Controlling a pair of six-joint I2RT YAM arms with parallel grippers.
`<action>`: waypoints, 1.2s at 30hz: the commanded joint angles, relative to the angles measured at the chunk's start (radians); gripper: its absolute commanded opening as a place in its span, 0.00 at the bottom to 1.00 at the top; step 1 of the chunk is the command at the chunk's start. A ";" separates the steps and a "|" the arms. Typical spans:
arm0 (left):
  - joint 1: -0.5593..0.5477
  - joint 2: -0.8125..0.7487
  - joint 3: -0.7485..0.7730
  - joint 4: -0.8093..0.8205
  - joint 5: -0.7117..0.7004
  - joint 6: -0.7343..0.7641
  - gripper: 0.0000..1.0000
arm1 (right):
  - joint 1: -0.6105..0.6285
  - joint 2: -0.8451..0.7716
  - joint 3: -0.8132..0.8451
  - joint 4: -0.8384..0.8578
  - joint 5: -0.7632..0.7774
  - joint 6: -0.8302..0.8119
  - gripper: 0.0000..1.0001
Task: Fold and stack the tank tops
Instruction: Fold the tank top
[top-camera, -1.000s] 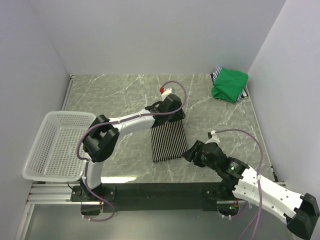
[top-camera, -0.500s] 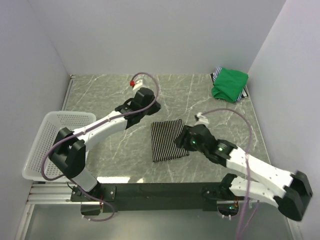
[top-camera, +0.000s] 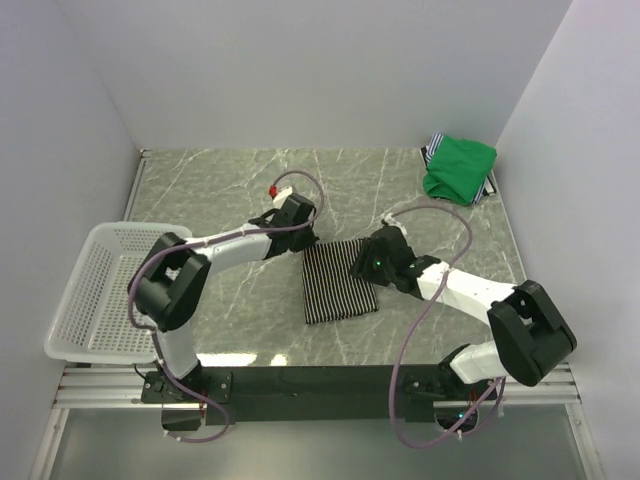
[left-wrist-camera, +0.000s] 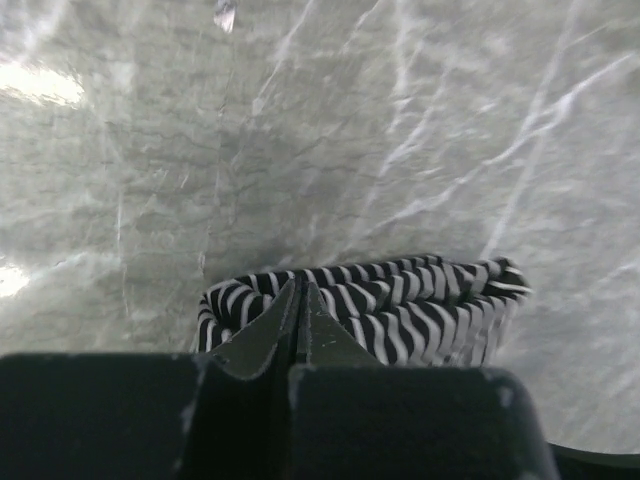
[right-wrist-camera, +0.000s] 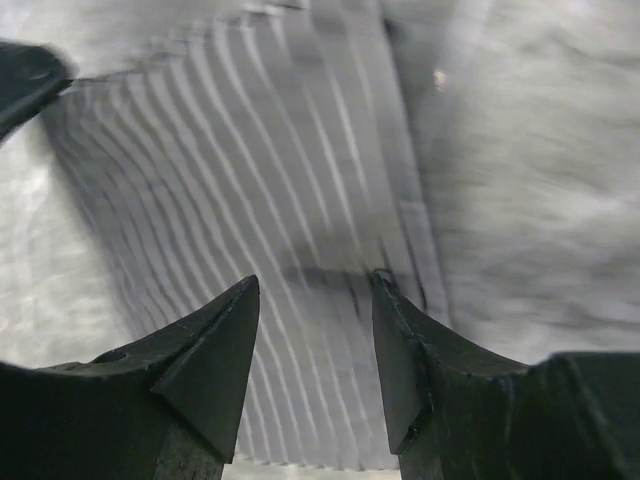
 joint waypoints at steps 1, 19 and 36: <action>0.002 0.073 0.035 0.044 0.040 0.025 0.03 | -0.044 -0.013 -0.080 0.063 -0.031 0.032 0.56; 0.027 0.000 0.082 0.079 0.049 0.117 0.40 | -0.051 -0.163 -0.123 -0.033 0.035 0.031 0.58; 0.077 0.246 0.409 -0.162 0.124 0.459 0.40 | 0.277 -0.521 -0.310 -0.132 0.251 0.442 0.51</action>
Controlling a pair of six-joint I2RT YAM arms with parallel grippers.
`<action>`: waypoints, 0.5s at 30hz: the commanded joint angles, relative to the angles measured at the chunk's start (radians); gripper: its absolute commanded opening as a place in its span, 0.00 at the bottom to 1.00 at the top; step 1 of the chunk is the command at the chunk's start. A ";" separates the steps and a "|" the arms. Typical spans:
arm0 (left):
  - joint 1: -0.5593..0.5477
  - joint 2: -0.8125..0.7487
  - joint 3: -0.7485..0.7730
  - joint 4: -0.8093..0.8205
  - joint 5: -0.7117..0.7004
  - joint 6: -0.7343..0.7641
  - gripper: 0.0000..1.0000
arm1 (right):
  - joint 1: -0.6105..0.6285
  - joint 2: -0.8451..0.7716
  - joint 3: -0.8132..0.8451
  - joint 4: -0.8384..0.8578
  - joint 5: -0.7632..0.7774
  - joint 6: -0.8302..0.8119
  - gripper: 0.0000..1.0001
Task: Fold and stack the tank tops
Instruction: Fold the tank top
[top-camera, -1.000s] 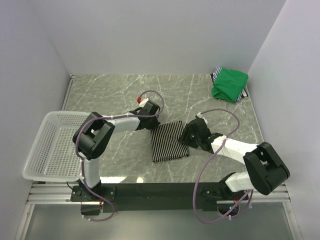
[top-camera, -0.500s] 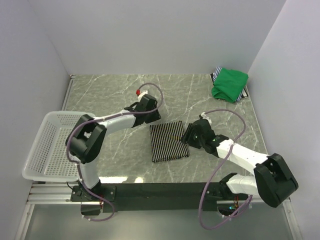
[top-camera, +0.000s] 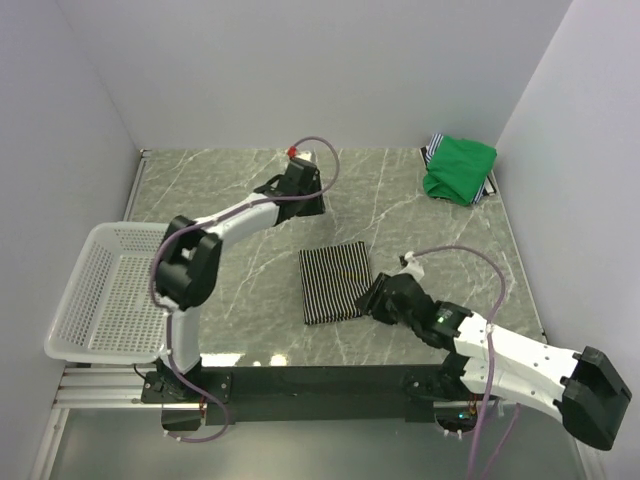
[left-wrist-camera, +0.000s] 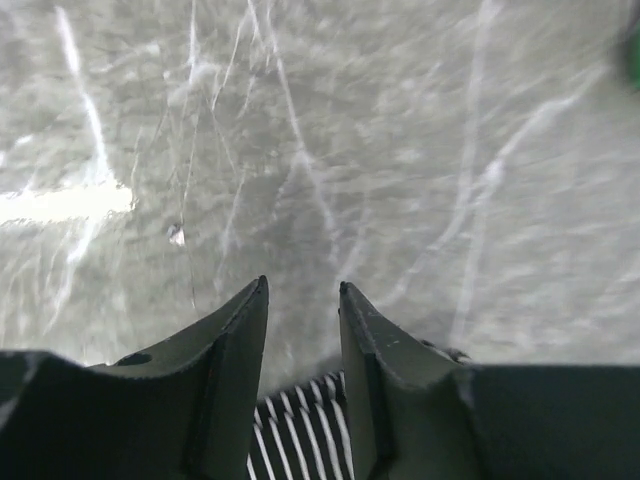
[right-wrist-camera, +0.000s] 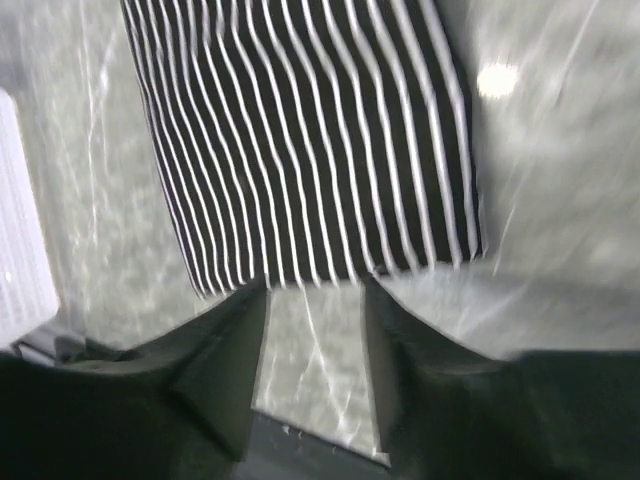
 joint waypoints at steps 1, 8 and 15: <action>-0.004 0.123 0.096 -0.113 0.040 0.112 0.40 | 0.086 -0.018 -0.031 -0.025 0.112 0.180 0.47; -0.004 0.183 0.082 -0.090 0.098 0.158 0.37 | 0.128 0.031 -0.114 0.067 0.105 0.264 0.10; -0.009 0.140 -0.048 -0.030 0.126 0.105 0.30 | 0.104 0.176 -0.068 0.115 0.097 0.220 0.08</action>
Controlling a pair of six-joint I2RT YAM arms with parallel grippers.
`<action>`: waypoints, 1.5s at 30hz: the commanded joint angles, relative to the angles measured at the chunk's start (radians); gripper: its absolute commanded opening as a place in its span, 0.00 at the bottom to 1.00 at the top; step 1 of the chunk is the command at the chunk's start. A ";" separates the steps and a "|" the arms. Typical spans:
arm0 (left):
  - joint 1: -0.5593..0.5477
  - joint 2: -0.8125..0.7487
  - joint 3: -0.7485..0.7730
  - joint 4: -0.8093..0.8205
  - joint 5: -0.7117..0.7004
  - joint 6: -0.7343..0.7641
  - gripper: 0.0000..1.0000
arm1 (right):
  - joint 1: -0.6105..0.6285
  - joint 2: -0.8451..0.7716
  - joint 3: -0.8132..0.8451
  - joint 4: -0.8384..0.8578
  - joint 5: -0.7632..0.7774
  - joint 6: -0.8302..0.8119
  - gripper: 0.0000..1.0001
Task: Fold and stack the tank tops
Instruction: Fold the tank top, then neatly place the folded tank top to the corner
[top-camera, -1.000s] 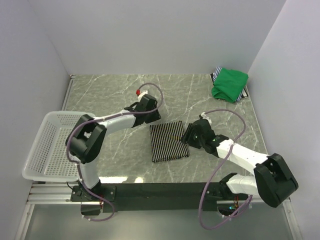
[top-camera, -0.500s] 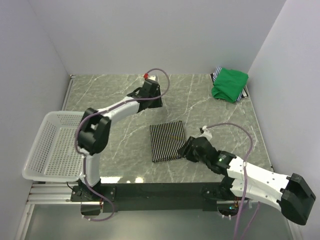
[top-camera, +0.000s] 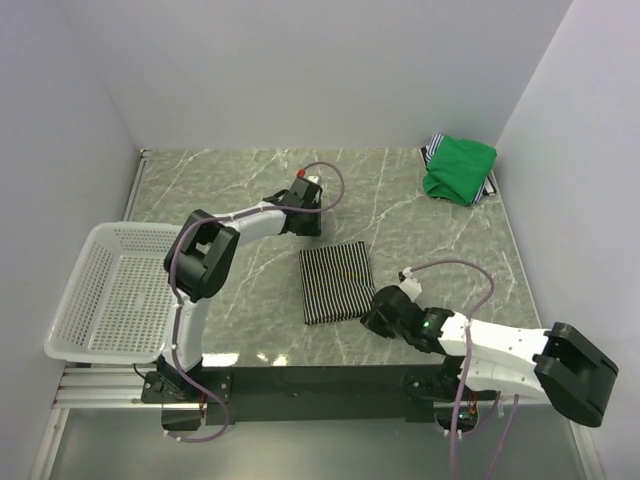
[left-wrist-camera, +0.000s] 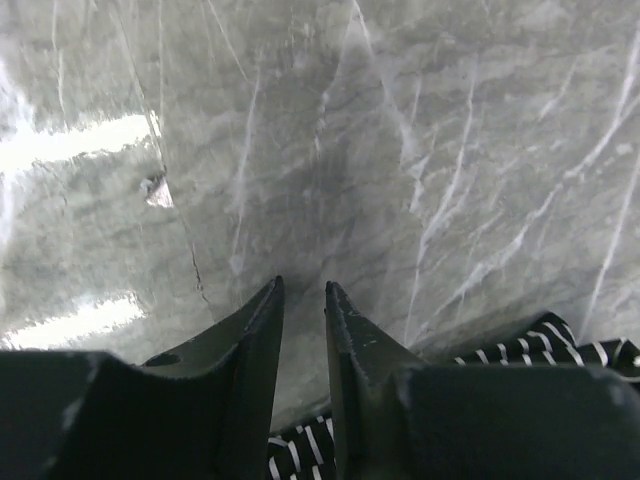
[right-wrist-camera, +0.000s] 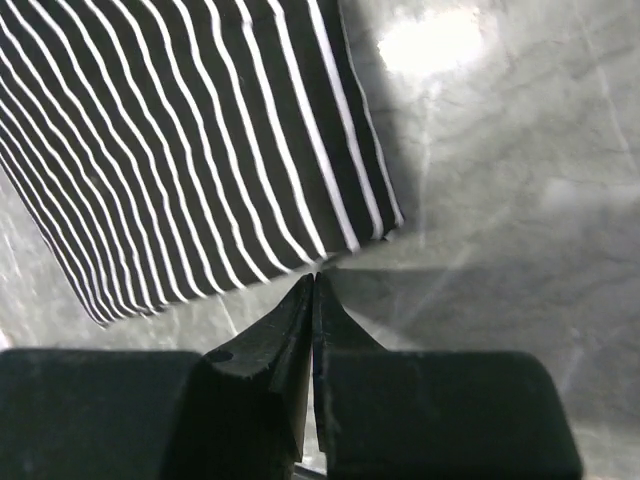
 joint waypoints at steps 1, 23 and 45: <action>-0.008 -0.058 -0.082 0.032 0.024 -0.036 0.29 | -0.052 0.061 0.053 0.058 0.019 -0.026 0.09; -0.139 -0.538 -0.734 0.226 -0.144 -0.474 0.21 | -0.459 0.839 0.907 -0.086 -0.228 -0.533 0.11; -0.161 -0.542 -0.387 0.048 -0.210 -0.218 0.24 | -0.470 0.000 0.176 0.104 -0.213 -0.234 0.68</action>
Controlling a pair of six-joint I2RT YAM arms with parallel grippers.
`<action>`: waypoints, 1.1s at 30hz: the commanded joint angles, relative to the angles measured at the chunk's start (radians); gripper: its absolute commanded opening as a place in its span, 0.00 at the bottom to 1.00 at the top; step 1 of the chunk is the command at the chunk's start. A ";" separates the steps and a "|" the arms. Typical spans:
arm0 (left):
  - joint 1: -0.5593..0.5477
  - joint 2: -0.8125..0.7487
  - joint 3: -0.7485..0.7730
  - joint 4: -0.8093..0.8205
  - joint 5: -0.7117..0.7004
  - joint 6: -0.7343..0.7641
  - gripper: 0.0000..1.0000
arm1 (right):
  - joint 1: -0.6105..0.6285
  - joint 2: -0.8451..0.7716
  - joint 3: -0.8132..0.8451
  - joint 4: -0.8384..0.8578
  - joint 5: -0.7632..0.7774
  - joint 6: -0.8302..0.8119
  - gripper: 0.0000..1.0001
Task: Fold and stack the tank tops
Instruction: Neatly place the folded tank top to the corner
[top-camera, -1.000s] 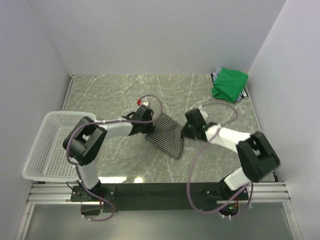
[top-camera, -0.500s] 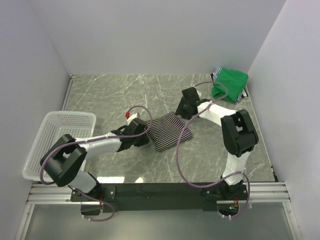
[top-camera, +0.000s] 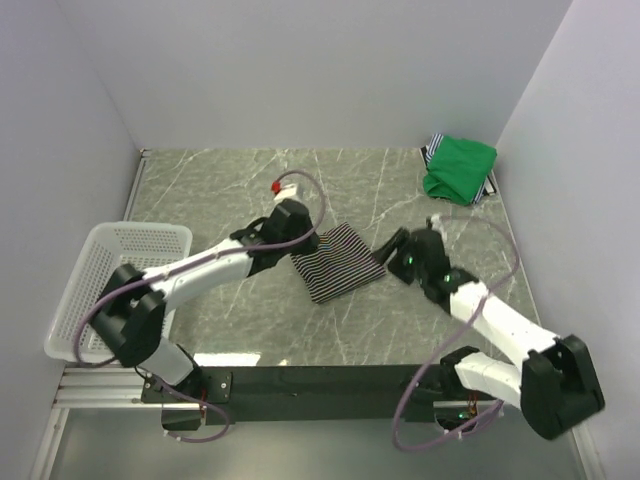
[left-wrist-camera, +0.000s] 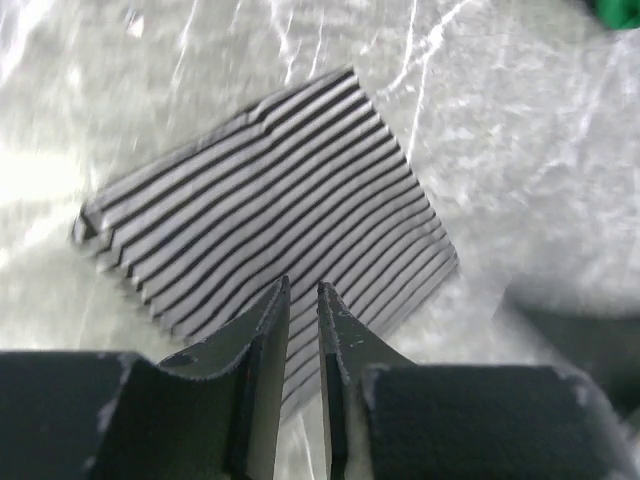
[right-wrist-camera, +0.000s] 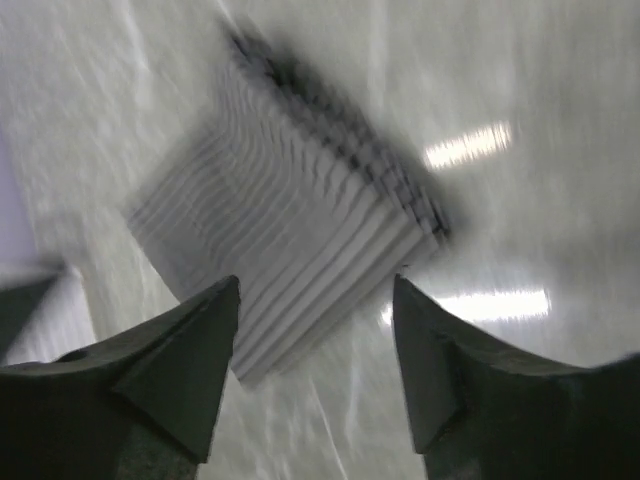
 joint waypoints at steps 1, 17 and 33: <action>0.016 0.134 0.103 -0.051 -0.025 0.118 0.24 | 0.084 -0.115 -0.182 0.117 0.013 0.185 0.71; 0.072 0.331 0.171 -0.094 -0.088 0.165 0.19 | 0.192 0.156 -0.319 0.533 0.016 0.365 0.77; 0.076 0.316 0.103 -0.051 -0.017 0.135 0.18 | 0.299 0.320 -0.301 0.552 0.189 0.508 0.63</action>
